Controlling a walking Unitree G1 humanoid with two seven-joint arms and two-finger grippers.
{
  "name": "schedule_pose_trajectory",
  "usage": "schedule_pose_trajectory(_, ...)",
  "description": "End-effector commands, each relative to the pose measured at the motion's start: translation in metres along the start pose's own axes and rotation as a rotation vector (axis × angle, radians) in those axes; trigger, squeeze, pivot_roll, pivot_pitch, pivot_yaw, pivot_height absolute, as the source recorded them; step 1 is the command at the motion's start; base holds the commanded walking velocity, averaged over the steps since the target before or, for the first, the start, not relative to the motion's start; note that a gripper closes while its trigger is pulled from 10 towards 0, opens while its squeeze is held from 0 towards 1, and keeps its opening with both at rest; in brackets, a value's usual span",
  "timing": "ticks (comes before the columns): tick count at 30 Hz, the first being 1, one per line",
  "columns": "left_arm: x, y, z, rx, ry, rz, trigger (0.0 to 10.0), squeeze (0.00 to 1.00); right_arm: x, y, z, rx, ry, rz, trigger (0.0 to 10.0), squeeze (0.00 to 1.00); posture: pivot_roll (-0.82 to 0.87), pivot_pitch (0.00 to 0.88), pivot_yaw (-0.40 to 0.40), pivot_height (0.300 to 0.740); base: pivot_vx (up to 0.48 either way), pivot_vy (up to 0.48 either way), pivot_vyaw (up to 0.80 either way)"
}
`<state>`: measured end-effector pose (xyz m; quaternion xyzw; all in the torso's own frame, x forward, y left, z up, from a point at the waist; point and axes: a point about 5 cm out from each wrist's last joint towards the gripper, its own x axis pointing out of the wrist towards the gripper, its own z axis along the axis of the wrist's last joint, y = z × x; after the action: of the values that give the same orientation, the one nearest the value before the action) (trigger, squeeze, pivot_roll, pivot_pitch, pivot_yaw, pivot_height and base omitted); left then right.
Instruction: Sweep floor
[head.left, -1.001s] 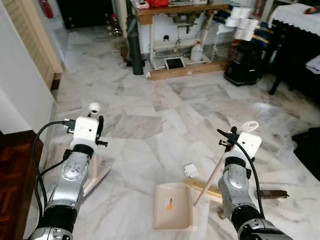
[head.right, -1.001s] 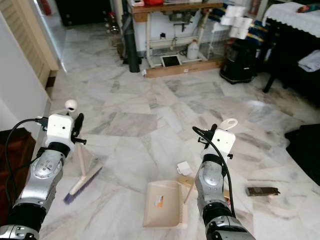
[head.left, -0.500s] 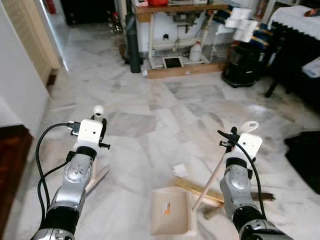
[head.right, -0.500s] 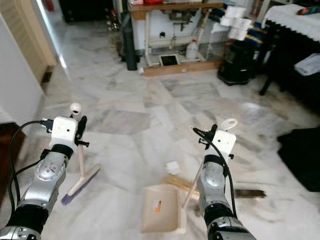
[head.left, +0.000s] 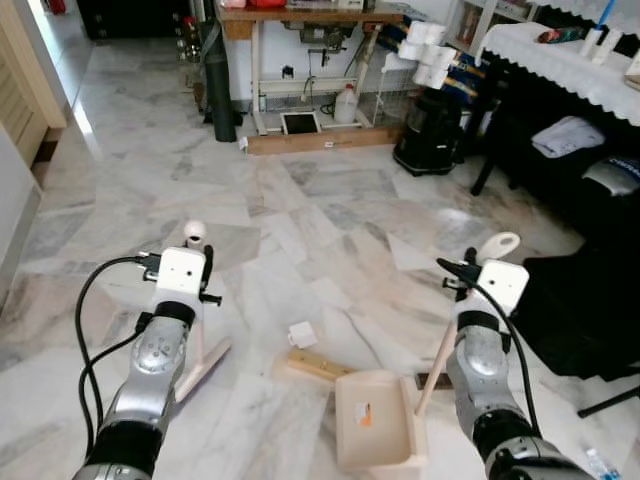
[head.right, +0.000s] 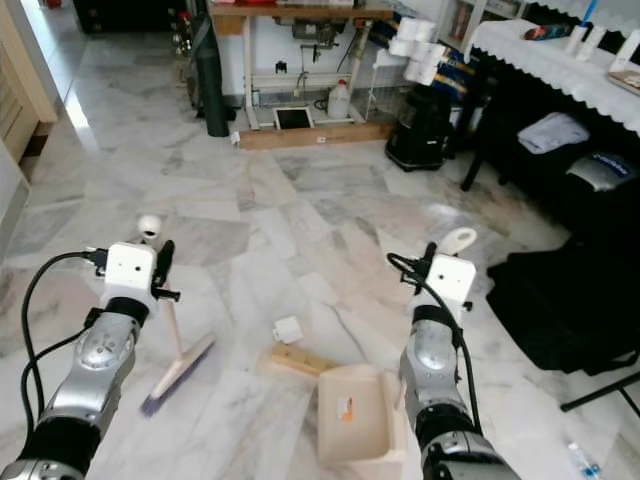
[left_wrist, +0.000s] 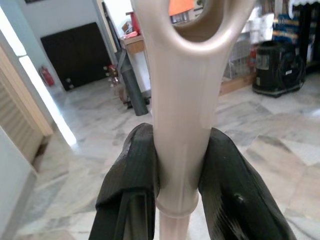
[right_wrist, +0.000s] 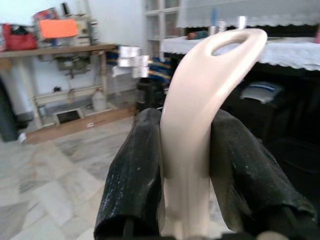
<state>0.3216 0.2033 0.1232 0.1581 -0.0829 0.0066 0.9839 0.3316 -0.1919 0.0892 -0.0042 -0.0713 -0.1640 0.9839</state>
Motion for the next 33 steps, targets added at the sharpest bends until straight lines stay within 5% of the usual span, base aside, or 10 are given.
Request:
schedule_pose_trajectory(1,0.005,-0.007,0.01,-0.006,-0.05,-0.009,10.0,0.0,0.005,-0.01,0.006,0.005,-0.029,-0.029,10.0,0.0,0.11,0.0,-0.047,0.74,0.0,-0.386,0.0)
schedule_pose_trajectory(33,0.004,-0.006,0.01,-0.01,-0.043,-0.023,10.0,0.0,-0.014,-0.055,-0.025,-0.101,0.108,-0.127,10.0,0.0,0.11,0.017,-0.038,0.74,0.0,-0.023,0.0)
